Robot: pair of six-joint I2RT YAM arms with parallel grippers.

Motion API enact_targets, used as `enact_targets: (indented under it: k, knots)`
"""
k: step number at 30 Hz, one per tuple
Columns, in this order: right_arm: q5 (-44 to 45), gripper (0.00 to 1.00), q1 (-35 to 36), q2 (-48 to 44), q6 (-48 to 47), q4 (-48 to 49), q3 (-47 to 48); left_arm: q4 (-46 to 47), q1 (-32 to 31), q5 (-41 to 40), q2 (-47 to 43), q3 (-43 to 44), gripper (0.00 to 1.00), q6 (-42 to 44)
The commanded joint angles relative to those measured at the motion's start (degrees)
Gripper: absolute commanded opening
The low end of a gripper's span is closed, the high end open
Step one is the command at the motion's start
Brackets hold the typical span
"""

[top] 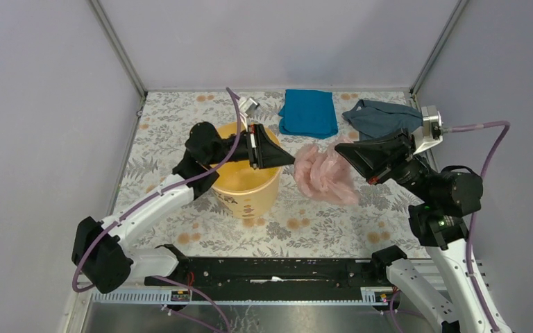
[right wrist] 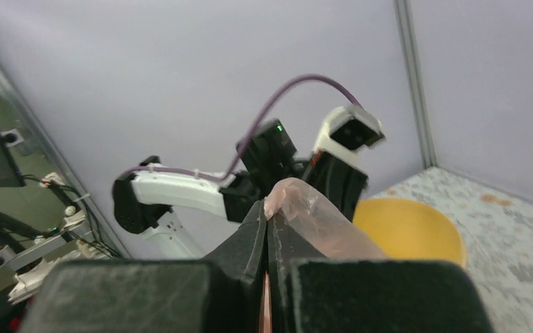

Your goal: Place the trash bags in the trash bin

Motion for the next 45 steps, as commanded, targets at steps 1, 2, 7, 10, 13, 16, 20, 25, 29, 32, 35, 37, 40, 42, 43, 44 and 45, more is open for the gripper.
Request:
enact_targets:
  k: [1, 2, 7, 10, 13, 16, 20, 25, 29, 32, 35, 37, 40, 42, 43, 44, 45]
  knots:
    - [12.0, 0.0, 0.3, -3.1, -16.9, -28.1, 8.3, -19.3, 4.6, -9.8, -3.3, 7.8, 0.0, 15.8]
    - [20.7, 0.0, 0.3, -3.6, -20.8, -37.5, 10.0, -27.1, 5.1, -16.1, -3.9, 9.9, 0.0, 21.1]
    - [67.2, 0.0, 0.2, -2.5, -23.5, -62.3, 10.9, -34.6, 5.2, -39.1, -4.2, 13.6, 0.0, 32.7]
    - [68.8, 0.0, 0.3, 1.6, -24.2, -58.7, 8.0, -34.4, 5.5, -39.9, 3.4, 18.9, 0.0, 30.2]
    - [68.7, 0.0, 0.2, 9.8, -24.4, -54.2, 7.9, -34.6, 5.5, -33.9, 13.9, 27.2, 0.0, 25.5]
    - [73.1, 0.0, 0.1, 20.8, -24.2, -56.0, 15.4, -33.8, 5.4, -33.8, 21.6, 33.6, 0.0, 24.3]
    - [73.1, 0.0, -0.1, 30.3, -27.7, -63.6, 33.5, -39.3, 5.4, -24.8, 29.6, 53.9, 0.0, 30.2]
    - [53.5, 0.0, -0.1, 21.7, -33.5, -56.1, 41.9, -36.4, 0.3, -22.5, 22.1, 57.2, 0.0, 44.7]
    - [50.6, 0.0, -0.1, 2.5, -36.6, -35.6, 15.6, -27.4, 3.9, -37.9, 11.3, 37.3, 0.0, 41.0]
    - [66.1, 0.0, -0.1, -2.9, -30.6, -33.8, -0.7, -30.1, 12.6, -38.0, 12.8, 29.1, 0.0, 29.5]
    - [63.6, 0.0, -0.2, 1.5, -23.5, -40.0, -6.4, -29.9, 16.9, -24.8, 19.1, 28.1, 0.0, 24.6]
    - [58.6, 0.0, -0.1, 6.8, -22.6, -42.0, -3.3, -29.2, 16.6, -19.2, 21.6, 30.8, 0.0, 23.8]
    - [60.4, 0.0, -0.2, 14.0, -27.5, -48.4, 11.4, -25.5, 14.8, -14.3, 20.9, 36.9, 0.0, 24.7]
    - [61.2, 0.0, -0.1, 15.6, -31.0, -48.6, 19.8, -24.6, 13.5, -13.5, 19.0, 40.4, 0.0, 27.0]
    - [59.9, 0.0, -0.2, 15.6, -32.7, -47.7, 22.1, -24.7, 13.2, -13.7, 18.0, 41.3, 0.0, 27.6]
    - [57.4, 0.0, -0.1, 15.8, -33.6, -47.9, 24.3, -24.7, 13.0, -14.0, 17.1, 41.6, 0.0, 27.7]
    - [54.0, 0.0, -0.2, 16.0, -33.9, -48.1, 26.2, -24.5, 13.0, -14.2, 16.0, 40.9, 0.0, 27.3]
